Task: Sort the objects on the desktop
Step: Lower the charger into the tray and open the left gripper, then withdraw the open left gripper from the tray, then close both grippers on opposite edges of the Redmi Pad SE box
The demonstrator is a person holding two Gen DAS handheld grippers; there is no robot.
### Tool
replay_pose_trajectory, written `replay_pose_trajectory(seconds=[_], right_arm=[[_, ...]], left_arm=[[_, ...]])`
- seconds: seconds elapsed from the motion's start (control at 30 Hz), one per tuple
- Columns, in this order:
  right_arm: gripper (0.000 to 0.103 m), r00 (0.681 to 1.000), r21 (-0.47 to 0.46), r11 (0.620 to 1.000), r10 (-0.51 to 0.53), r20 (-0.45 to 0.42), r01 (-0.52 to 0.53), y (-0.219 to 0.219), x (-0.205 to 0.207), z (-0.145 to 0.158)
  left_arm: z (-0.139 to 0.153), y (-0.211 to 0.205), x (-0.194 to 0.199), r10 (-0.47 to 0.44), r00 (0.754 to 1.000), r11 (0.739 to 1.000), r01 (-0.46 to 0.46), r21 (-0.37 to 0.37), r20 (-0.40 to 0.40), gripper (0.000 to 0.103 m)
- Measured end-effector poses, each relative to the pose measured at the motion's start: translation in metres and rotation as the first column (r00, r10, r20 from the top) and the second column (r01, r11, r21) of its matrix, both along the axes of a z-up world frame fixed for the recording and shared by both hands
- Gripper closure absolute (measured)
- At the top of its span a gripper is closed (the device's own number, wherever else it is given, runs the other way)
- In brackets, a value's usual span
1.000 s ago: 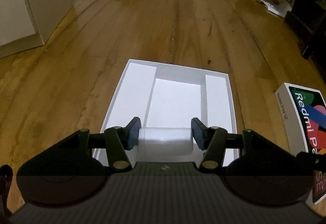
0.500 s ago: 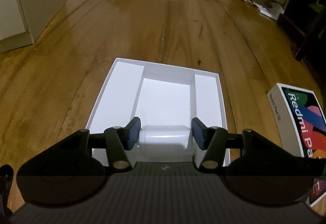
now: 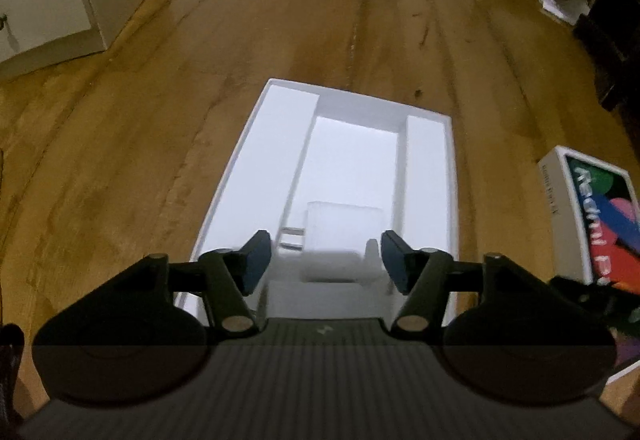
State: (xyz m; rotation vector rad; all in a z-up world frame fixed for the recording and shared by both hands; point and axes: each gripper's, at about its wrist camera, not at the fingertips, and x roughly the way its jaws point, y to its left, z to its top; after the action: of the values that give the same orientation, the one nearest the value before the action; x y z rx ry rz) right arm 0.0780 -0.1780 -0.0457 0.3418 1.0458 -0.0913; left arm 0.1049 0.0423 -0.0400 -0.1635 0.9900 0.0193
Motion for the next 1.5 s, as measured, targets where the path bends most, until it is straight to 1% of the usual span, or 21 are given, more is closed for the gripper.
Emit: replay_pose_trajectory(seconds=[0.03, 0.13, 0.2, 0.27, 0.33, 0.4, 0.5, 0.6, 0.7, 0.8, 0.83, 0.87, 0.93, 1.0, 1.03, 1.1, 1.2, 1.27, 1.33, 1.43, 1.5], right_arm=[[0.021, 1.000, -0.003, 1.000, 0.001, -0.003, -0.001, 0.001, 0.000, 0.001], [0.021, 0.999, -0.019, 0.999, 0.035, 0.010, -0.034, 0.007, -0.002, 0.010], [0.021, 0.997, -0.039, 0.997, 0.073, 0.021, -0.072, 0.009, -0.007, 0.016], [0.017, 0.993, -0.066, 0.991, 0.115, 0.015, -0.114, 0.007, -0.010, 0.021], [0.017, 0.982, -0.118, 0.976, 0.187, 0.013, -0.184, 0.001, -0.014, 0.026], [0.016, 0.978, -0.146, 0.968, 0.207, 0.010, -0.203, -0.011, -0.018, 0.031], [0.016, 0.987, -0.108, 0.981, 0.163, 0.020, -0.160, -0.045, -0.024, 0.041], [0.016, 0.995, -0.057, 0.993, 0.099, -0.002, -0.099, -0.081, -0.025, 0.048], [0.016, 0.993, -0.085, 0.992, 0.092, -0.069, -0.097, -0.106, -0.014, 0.055], [0.016, 0.982, -0.092, 0.985, 0.136, -0.132, -0.148, -0.120, 0.010, 0.056], [0.016, 0.976, -0.089, 0.984, 0.141, -0.165, -0.157, -0.122, 0.018, 0.055], [0.016, 0.965, -0.087, 0.978, 0.170, -0.198, -0.190, -0.121, 0.025, 0.053], [0.016, 0.938, -0.103, 0.950, 0.267, -0.220, -0.295, -0.114, 0.033, 0.055], [0.015, 0.925, -0.177, 0.922, 0.301, -0.231, -0.344, -0.112, 0.036, 0.055], [0.015, 0.926, -0.206, 0.915, 0.299, -0.230, -0.347, -0.115, 0.037, 0.053], [0.015, 0.941, -0.199, 0.931, 0.264, -0.212, -0.307, -0.126, 0.037, 0.048], [0.015, 0.959, -0.110, 0.968, 0.201, -0.198, -0.225, -0.150, 0.034, 0.029], [0.015, 0.970, -0.109, 0.983, 0.124, -0.208, -0.149, -0.159, 0.027, 0.016], [0.015, 0.979, -0.109, 0.989, 0.079, -0.188, -0.101, -0.161, 0.018, 0.005], [0.016, 0.984, -0.024, 0.995, 0.087, -0.156, -0.092, -0.160, 0.012, -0.007], [0.015, 0.987, -0.048, 0.993, 0.098, -0.125, -0.104, -0.159, 0.010, -0.006]], left_arm=[[0.004, 0.000, -0.001, 0.003, 1.000, 1.000, -0.003, -0.016, 0.004, 0.030], [0.016, -0.005, -0.010, 0.016, 1.000, 0.998, -0.016, -0.053, 0.012, 0.019], [0.024, -0.014, -0.013, 0.013, 1.000, 0.998, -0.012, -0.062, 0.014, 0.014], [0.029, -0.024, -0.016, -0.002, 1.000, 0.998, 0.003, -0.069, 0.019, 0.014], [0.031, -0.035, -0.018, -0.025, 0.999, 0.994, 0.027, -0.101, 0.022, 0.013], [0.033, -0.047, -0.020, -0.051, 0.998, 0.989, 0.053, -0.140, 0.021, 0.013], [0.031, -0.066, -0.018, -0.081, 0.997, 0.981, 0.080, -0.178, 0.002, 0.013], [0.028, -0.085, -0.016, -0.109, 0.994, 0.971, 0.103, -0.214, -0.016, 0.013], [0.026, -0.104, -0.014, -0.134, 0.991, 0.965, 0.123, -0.232, -0.029, 0.013], [0.023, -0.123, -0.012, -0.157, 0.987, 0.956, 0.142, -0.255, -0.036, 0.013], [0.021, -0.129, -0.013, -0.166, 0.986, 0.952, 0.152, -0.267, -0.030, 0.013], [0.020, -0.135, -0.013, -0.174, 0.984, 0.947, 0.160, -0.277, -0.027, 0.013], [0.014, -0.144, -0.015, -0.184, 0.982, 0.943, 0.166, -0.290, -0.037, 0.013], [0.007, -0.152, -0.015, -0.193, 0.980, 0.945, 0.169, -0.281, -0.058, 0.013], [0.004, -0.156, -0.015, -0.200, 0.978, 0.946, 0.176, -0.273, -0.061, 0.013], [-0.001, -0.160, -0.016, -0.206, 0.977, 0.948, 0.183, -0.259, -0.062, 0.013], [-0.007, -0.165, -0.016, -0.218, 0.975, 0.943, 0.198, -0.267, -0.044, 0.013], [-0.011, -0.168, -0.014, -0.235, 0.971, 0.935, 0.217, -0.281, -0.033, 0.013], [-0.014, -0.174, -0.011, -0.253, 0.967, 0.929, 0.237, -0.285, -0.022, 0.013], [-0.014, -0.179, -0.011, -0.280, 0.960, 0.918, 0.269, -0.290, 0.003, 0.013], [-0.015, -0.182, -0.010, -0.292, 0.956, 0.915, 0.284, -0.287, 0.016, 0.013]])
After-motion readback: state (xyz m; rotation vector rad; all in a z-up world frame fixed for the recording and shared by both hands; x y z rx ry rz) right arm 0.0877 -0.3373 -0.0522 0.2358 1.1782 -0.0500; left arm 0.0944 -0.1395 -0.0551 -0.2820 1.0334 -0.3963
